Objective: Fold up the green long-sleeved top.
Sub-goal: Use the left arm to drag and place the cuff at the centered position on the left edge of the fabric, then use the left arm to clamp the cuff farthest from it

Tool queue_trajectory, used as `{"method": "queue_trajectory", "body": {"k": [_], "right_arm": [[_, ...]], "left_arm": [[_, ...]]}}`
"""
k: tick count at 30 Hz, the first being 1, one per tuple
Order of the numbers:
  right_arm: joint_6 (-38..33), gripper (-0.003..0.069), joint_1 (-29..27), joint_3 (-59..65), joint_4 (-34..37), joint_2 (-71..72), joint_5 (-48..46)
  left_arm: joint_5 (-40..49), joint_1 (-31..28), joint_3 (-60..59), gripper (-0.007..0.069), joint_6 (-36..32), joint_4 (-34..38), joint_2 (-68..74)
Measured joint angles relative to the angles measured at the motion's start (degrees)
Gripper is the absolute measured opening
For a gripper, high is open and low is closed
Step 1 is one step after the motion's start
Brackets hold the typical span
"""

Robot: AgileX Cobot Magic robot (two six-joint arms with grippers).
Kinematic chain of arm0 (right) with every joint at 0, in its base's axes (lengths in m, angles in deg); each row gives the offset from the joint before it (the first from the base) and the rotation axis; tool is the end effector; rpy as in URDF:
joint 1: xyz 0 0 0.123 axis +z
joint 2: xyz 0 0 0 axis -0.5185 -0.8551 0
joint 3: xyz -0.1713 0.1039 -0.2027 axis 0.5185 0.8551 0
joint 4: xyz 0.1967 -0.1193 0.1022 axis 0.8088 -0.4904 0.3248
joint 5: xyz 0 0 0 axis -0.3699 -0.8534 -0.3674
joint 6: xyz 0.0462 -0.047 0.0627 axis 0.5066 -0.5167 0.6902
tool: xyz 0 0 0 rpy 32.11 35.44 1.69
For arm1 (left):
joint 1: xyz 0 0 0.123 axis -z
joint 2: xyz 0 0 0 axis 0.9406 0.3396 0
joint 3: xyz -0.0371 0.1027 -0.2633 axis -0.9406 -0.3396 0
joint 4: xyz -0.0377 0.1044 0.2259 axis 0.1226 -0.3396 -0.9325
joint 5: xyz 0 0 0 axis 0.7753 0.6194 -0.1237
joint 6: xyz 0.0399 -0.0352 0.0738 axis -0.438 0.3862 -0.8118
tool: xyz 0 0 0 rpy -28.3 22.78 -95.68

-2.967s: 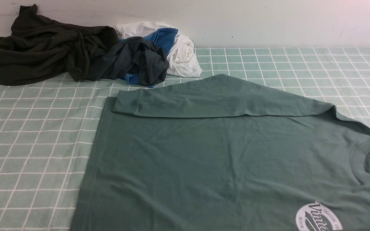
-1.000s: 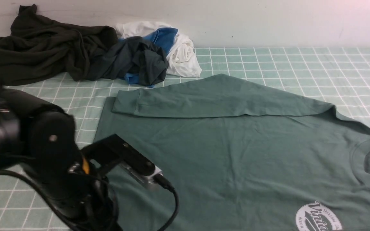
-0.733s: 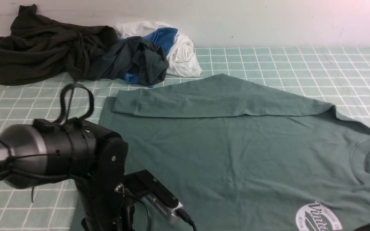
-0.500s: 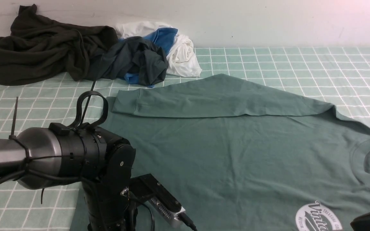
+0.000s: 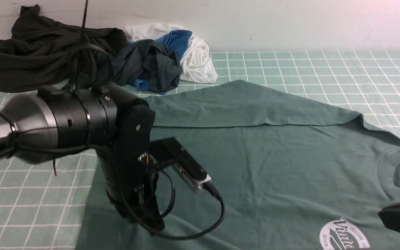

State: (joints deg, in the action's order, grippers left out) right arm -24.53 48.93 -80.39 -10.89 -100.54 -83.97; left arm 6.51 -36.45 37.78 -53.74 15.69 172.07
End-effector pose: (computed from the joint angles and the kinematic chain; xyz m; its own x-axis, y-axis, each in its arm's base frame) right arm 0.1258 0.0567 0.2984 -0.7053 -0.4333 -0.5610 -0.5420 0.8398 0.0328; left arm 0.2691 -0.1722 0.2302 -0.5969 0.7997 -0.0655 0.7942 0.6005 0.0935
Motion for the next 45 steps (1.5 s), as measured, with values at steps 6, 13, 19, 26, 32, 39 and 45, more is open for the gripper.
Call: {"method": "queue_trajectory", "body": {"k": [6, 13, 19, 26, 32, 39, 45], "right_arm": [[1.02, -0.0014, 0.0, 0.08, -2.77, 0.0, 1.75], [3.21, -0.0014, 0.0, 0.15, -4.61, 0.0, 1.69], [3.63, -0.0014, 0.0, 0.15, -4.65, 0.0, 1.65], [3.75, -0.0014, 0.0, 0.18, -4.65, 0.0, 3.38], [5.49, -0.0014, 0.0, -1.11, -4.95, -3.17, 8.9], [5.75, -0.0014, 0.0, -7.0, -8.28, -14.18, 11.4], [5.89, -0.0014, 0.0, -11.4, -8.89, -24.74, 12.1]], "left_arm": [[5.65, -1.73, 16.14, 0.0018, -2.86, -2.81, 5.73], [7.64, -6.85, 28.06, 0.0018, -5.1, -0.41, 15.4], [7.64, -9.66, 30.67, 0.0059, -5.07, 0.34, 21.52], [7.64, -11.19, 32.5, 0.0267, -2.31, 0.68, 22.11], [7.06, -16.52, 38.52, 0.0428, 2.03, 2.66, 22.87], [-2.77, -24.86, 44.65, 0.0441, 6.94, 10.3, 30.43], [-12.52, -26.43, 46.35, 0.0441, 8.65, 13.77, 37.91]]}}
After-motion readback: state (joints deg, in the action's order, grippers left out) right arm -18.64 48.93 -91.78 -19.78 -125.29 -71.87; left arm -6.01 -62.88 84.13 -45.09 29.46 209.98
